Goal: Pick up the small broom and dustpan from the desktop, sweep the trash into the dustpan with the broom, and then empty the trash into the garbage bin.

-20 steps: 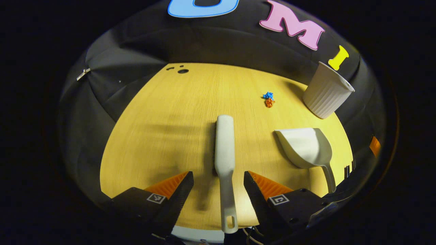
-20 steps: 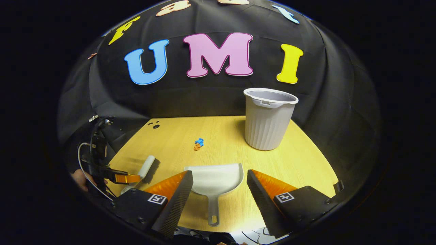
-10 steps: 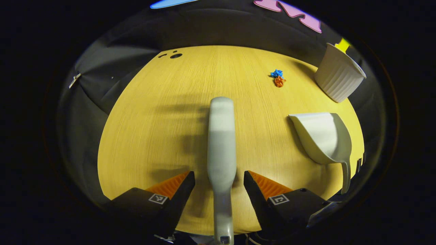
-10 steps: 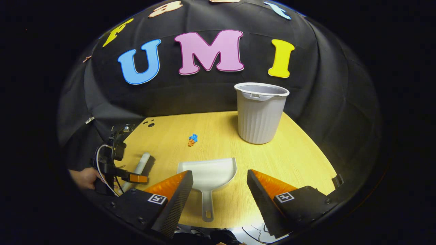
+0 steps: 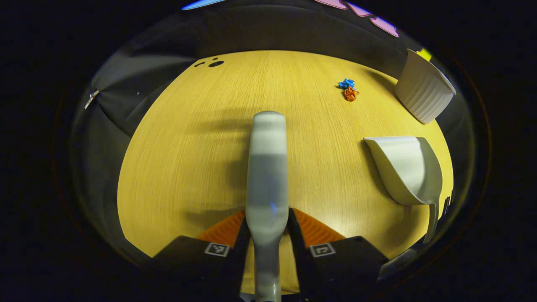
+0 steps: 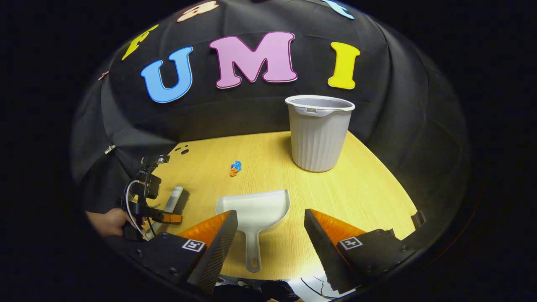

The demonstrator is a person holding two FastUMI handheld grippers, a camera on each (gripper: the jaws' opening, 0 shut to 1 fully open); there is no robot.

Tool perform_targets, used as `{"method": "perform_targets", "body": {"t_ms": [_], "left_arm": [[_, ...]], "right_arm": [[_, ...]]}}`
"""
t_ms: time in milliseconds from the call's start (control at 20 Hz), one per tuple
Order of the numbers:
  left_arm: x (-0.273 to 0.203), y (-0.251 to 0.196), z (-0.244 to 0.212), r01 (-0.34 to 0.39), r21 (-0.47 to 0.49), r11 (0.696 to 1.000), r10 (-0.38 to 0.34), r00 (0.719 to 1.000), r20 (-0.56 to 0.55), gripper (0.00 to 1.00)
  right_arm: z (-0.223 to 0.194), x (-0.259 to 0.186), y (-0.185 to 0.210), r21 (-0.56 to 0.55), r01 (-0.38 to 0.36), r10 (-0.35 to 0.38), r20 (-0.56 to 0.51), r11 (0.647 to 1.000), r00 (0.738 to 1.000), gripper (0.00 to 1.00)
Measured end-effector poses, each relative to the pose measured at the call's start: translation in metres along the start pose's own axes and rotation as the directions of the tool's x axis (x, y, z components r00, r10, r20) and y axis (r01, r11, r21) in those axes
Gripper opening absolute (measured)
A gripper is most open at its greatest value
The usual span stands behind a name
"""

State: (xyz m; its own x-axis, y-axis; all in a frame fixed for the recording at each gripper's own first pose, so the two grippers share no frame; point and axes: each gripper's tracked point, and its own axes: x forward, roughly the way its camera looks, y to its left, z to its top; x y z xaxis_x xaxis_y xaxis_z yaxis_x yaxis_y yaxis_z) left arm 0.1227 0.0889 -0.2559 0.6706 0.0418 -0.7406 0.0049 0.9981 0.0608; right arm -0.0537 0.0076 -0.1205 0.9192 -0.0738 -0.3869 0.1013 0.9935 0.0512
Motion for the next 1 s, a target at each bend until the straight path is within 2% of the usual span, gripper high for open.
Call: {"method": "perform_targets", "body": {"t_ms": [50, 150, 200, 350, 450, 700, 850, 1000], "left_arm": [[-0.002, 0.001, 0.000, -0.001, -0.001, 1.000, 0.001, 1.000, -0.003, 0.43], [-0.001, 0.001, 0.000, 0.002, 0.006, 1.000, -0.002, 1.000, -0.001, 0.39], [-0.001, 0.000, 0.001, 0.004, 0.008, 1.000, -0.004, 1.000, 0.005, 0.39], [-0.002, 0.001, 0.002, 0.012, 0.026, 1.000, -0.013, 0.999, 0.033, 0.31], [-0.003, 0.002, 0.002, 0.018, 0.012, 1.000, -0.019, 0.998, 0.061, 0.28], [-0.010, 0.004, -0.003, 0.041, -0.057, 0.998, -0.036, 0.995, 0.096, 0.27], [-0.027, 0.011, -0.007, 0.035, -0.052, 0.998, -0.028, 0.991, 0.130, 0.27], [-0.046, 0.015, -0.014, 0.025, -0.054, 0.998, -0.017, 0.989, 0.148, 0.27]], "right_arm": [[-0.001, 0.001, 0.000, 0.000, -0.004, 0.004, -0.005, 1.000, 1.000, 0.99], [-0.003, 0.003, 0.002, -0.004, -0.013, 0.013, -0.018, 1.000, 1.000, 0.99], [-0.005, 0.004, 0.003, -0.006, -0.019, 0.018, -0.027, 1.000, 0.999, 0.99], [-0.013, 0.012, 0.006, -0.003, -0.035, 0.035, -0.069, 0.999, 0.997, 0.99], [-0.019, 0.017, 0.006, 0.002, -0.038, 0.038, -0.104, 0.999, 0.994, 0.99], [-0.036, 0.030, 0.003, 0.015, -0.035, 0.037, -0.181, 0.999, 0.983, 0.99], [-0.057, 0.041, 0.006, 0.032, -0.048, 0.055, -0.259, 0.998, 0.964, 0.99], [-0.089, 0.053, 0.009, 0.030, -0.048, 0.055, -0.376, 0.998, 0.925, 0.99]]}}
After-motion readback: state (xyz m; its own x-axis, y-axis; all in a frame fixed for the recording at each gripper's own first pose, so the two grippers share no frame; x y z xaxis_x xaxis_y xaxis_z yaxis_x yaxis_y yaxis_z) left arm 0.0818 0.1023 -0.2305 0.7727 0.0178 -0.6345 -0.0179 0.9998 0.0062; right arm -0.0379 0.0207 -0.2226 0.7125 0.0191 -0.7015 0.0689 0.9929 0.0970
